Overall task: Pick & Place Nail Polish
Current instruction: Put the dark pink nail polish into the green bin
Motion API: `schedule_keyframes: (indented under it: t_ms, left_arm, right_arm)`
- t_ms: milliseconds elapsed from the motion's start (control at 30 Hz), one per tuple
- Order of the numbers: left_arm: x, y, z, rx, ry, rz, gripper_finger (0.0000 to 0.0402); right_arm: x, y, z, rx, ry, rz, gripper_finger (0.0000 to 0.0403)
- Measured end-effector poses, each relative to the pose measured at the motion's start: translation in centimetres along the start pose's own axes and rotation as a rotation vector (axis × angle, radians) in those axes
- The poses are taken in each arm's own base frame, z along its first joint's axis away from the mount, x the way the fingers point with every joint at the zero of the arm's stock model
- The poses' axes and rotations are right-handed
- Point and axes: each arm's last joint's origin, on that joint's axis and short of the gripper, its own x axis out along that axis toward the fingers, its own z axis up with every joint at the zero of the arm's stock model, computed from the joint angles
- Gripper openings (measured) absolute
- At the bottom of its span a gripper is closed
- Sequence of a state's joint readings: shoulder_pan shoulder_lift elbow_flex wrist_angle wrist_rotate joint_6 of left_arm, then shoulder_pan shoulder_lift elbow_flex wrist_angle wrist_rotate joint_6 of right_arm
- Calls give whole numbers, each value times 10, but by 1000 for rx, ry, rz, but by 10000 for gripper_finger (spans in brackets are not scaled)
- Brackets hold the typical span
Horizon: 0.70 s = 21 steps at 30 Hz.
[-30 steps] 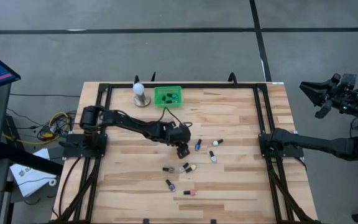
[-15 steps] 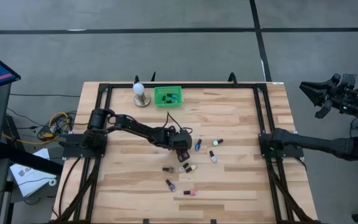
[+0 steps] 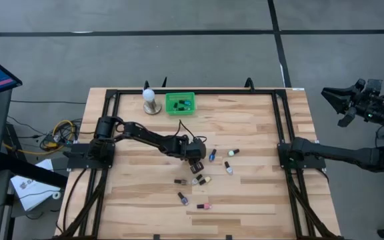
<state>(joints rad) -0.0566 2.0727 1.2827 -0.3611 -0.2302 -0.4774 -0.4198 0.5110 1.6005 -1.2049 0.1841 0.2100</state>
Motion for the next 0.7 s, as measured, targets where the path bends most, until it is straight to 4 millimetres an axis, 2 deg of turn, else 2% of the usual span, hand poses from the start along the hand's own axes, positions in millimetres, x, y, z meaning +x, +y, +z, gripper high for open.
schedule_keyframes:
  t_ms: [167, 233, 333, 533, 700]
  left_arm:
    - [-11, 7, 6, 11, -7, -13, 103]
    - [-17, 16, 8, 5, 5, 7, 103]
    - [-32, 30, 23, -26, -59, 12, 103]
    - [-67, 70, 49, -49, -174, 59, 103]
    - [-100, 118, 68, -54, -291, 213, 103]
  right_arm:
    - [0, 0, 0, 0, 0, 0, 76]
    - [0, 0, 0, 0, 0, 0, 76]
    - [0, 0, 0, 0, 0, 0, 76]
    - [0, 0, 0, 0, -1, 1, 76]
    - [0, 0, 1, 2, -9, 2, 76]
